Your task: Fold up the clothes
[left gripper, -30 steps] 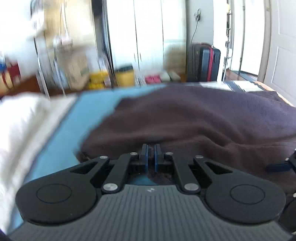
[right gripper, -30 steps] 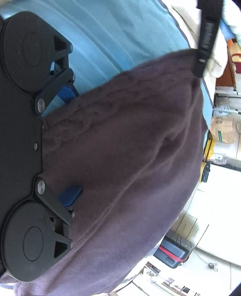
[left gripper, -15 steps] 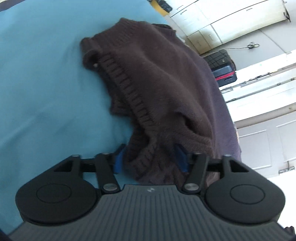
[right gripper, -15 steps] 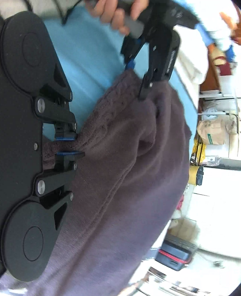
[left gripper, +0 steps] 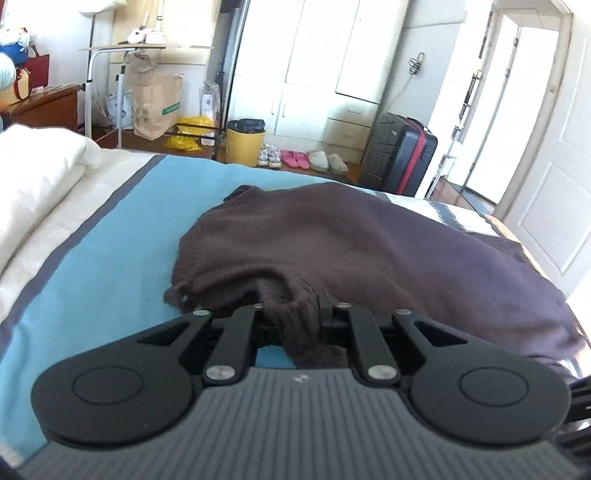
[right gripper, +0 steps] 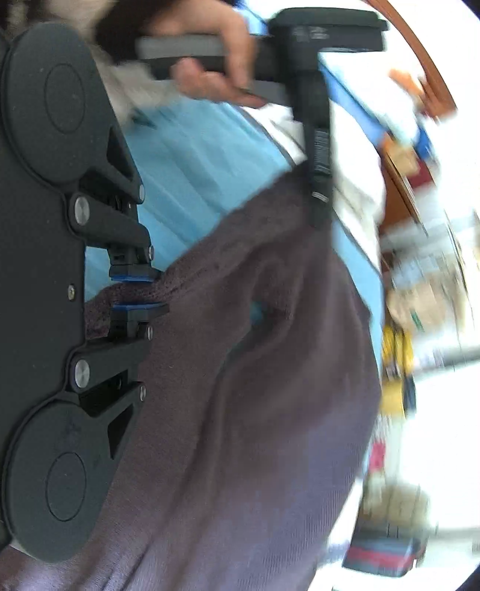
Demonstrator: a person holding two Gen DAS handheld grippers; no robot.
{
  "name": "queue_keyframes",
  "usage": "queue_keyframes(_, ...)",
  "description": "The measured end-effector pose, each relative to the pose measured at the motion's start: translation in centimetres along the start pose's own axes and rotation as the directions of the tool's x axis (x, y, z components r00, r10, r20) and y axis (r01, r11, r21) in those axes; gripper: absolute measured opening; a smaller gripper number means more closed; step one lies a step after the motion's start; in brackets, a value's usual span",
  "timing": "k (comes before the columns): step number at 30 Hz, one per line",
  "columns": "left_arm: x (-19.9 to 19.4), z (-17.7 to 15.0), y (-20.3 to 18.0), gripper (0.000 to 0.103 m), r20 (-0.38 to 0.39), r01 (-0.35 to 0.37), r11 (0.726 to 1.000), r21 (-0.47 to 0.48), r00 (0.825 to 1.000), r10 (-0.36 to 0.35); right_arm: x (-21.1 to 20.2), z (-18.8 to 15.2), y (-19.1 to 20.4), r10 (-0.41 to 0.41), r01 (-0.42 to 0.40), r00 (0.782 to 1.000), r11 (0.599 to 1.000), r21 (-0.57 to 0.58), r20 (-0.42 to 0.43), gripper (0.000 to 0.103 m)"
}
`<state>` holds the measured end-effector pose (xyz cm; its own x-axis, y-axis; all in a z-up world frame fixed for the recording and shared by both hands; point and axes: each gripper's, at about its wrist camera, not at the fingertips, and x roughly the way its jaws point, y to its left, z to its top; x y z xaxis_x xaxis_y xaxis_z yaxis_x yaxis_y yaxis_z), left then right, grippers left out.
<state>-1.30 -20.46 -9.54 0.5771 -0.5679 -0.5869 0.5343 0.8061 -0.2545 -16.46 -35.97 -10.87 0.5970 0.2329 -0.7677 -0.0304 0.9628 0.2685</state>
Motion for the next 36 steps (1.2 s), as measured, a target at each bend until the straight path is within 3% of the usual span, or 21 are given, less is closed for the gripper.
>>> queue_keyframes(3, 0.1, -0.6, 2.0, 0.011, -0.148, -0.02, 1.0, -0.017, 0.989, 0.017, 1.6, -0.9, 1.5, 0.041, -0.045, 0.991, 0.998, -0.036, -0.128, 0.012)
queue_keyframes(6, 3.5, -1.8, 3.0, 0.02, -0.343, -0.085, 0.996, -0.008, 0.936, 0.078, 3.3, -1.3, 1.6, 0.002, -0.008, 0.984, 0.999, -0.033, -0.177, 0.013)
queue_keyframes(7, 3.8, -1.7, 3.4, 0.02, -0.363, -0.09, 0.995, -0.036, 0.929, 0.071, 3.7, -1.3, 1.5, -0.012, 0.007, 0.983, 1.0, -0.027, -0.181, 0.015)
queue_keyframes(9, 3.2, -0.9, 3.8, 0.024, -0.357, -0.07, 0.995, -0.077, 0.933, 0.038, 3.4, -1.0, 0.8, 0.004, -0.002, 0.986, 1.0, 0.015, -0.169, 0.02)
queue_keyframes(11, 1.5, 0.8, 3.4, 0.033, -0.311, -0.035, 0.997, -0.063, 0.95, 0.014, 2.2, -0.6, 0.2, 0.046, -0.038, 0.991, 0.997, 0.06, -0.129, 0.03)
queue_keyframes(13, -0.4, 2.9, 3.4, 0.053, -0.245, -0.022, 0.999, -0.036, 0.97, 0.012, 0.7, -0.3, -0.3, 0.107, -0.101, 0.992, 0.99, 0.095, -0.065, 0.048)
queue_keyframes(14, -1.3, 4.1, 3.4, 0.056, -0.206, -0.02, 1.0, -0.02, 0.978, 0.015, 0.0, -0.2, -0.6, 0.14, -0.136, 0.99, 0.984, 0.115, -0.026, 0.049)
queue_keyframes(16, -2.3, 6.4, 3.7, 0.07, -0.136, -0.018, 1.0, 0.008, 0.991, 0.019, -1.2, 0.3, -2.0, 0.214, -0.221, 0.975, 0.96, 0.174, 0.057, 0.05)
queue_keyframes(19, 0.6, 9.5, 5.1, 0.072, -0.156, -0.042, 0.999, 0.031, 0.987, 0.046, -1.8, 1.0, -4.3, 0.273, -0.309, 0.948, 0.909, 0.278, 0.162, 0.058)
queue_keyframes(22, 6.0, 11.9, 6.2, 0.072, -0.184, -0.165, 0.981, 0.101, 0.966, 0.181, -0.9, 1.4, -6.5, 0.209, -0.269, 0.958, 0.893, 0.361, 0.197, 0.058)
queue_keyframes(24, 9.2, 12.8, 6.1, 0.072, -0.103, -0.293, 0.946, 0.14, 0.946, 0.309, -0.3, 1.1, -8.0, 0.156, -0.227, 0.967, 0.881, 0.414, 0.2, 0.058)
queue_keyframes(25, 10.2, 12.8, 6.0, 0.072, -0.08, -0.309, 0.941, 0.141, 0.943, 0.322, -0.1, 0.9, -8.7, 0.128, -0.203, 0.973, 0.875, 0.44, 0.195, 0.058)
queue_keyframes(29, 15.0, 13.2, 6.8, 0.081, -0.164, -0.156, 0.986, 0.056, 0.973, 0.163, 0.5, 0.4, -10.5, 0.05, -0.145, 0.979, 0.856, 0.496, 0.199, 0.058)
queue_keyframes(32, 19.1, 13.0, 6.9, 0.081, -0.247, -0.126, 0.99, 0.066, 0.959, 0.139, 0.8, 0.7, -11.4, 0.034, -0.148, 0.974, 0.844, 0.515, 0.225, 0.058)
queue_keyframes(36, 23.1, 13.7, 6.4, 0.082, -0.232, -0.09, 0.976, 0.198, 0.963, 0.136, 1.5, 0.5, -11.7, 0.017, -0.128, 0.974, 0.864, 0.487, 0.226, 0.058)
